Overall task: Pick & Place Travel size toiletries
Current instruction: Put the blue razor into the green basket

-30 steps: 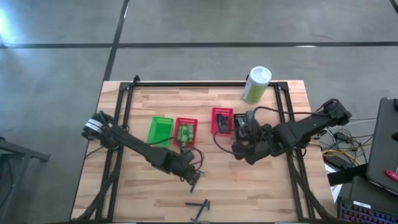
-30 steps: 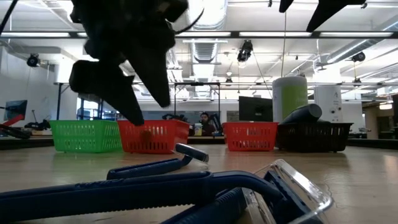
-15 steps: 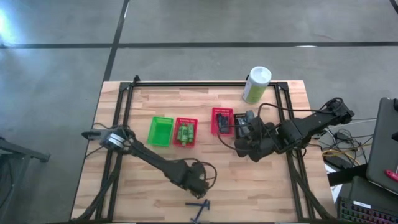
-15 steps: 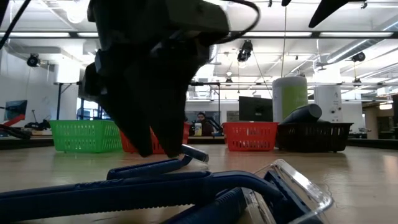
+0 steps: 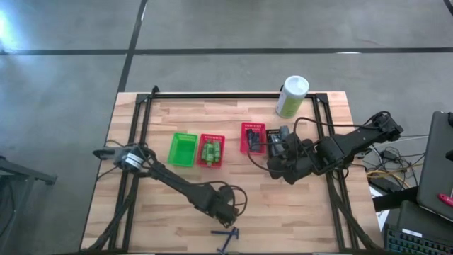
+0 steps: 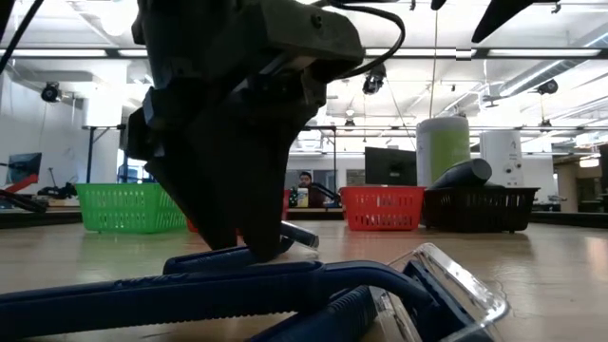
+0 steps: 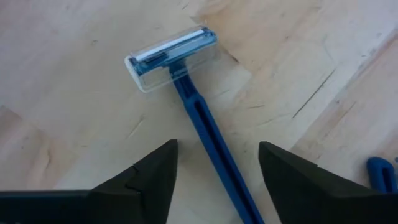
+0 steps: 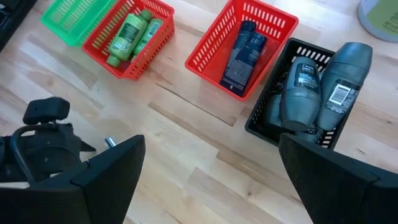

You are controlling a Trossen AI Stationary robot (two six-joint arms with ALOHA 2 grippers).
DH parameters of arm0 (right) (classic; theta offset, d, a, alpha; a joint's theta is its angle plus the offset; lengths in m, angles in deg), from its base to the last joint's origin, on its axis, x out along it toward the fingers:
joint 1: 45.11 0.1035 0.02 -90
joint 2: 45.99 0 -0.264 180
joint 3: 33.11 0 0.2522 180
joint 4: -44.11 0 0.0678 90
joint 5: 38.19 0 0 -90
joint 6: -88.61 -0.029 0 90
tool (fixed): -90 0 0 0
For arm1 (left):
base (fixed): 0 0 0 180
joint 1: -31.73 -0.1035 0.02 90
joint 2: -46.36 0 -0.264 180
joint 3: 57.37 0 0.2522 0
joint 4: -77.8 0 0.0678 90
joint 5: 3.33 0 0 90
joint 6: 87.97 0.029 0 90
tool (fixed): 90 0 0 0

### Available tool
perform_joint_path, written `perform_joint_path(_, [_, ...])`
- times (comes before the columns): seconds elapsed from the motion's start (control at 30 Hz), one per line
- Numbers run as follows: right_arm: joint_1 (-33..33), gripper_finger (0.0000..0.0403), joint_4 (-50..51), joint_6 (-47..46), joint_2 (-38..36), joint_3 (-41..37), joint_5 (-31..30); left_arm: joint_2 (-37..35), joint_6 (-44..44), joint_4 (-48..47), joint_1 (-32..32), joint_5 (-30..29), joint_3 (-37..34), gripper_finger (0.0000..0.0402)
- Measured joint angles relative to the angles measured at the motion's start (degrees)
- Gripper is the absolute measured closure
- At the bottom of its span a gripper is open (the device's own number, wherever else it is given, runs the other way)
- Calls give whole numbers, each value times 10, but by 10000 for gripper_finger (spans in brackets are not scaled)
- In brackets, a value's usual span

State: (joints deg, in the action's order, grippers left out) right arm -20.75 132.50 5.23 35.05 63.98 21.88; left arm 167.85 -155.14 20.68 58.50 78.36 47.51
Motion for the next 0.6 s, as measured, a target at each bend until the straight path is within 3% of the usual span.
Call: perform_joint_path(0.6, [0, 35, 2, 24, 0, -1, 0, -3, 46, 10, -5, 0, -28, 318])
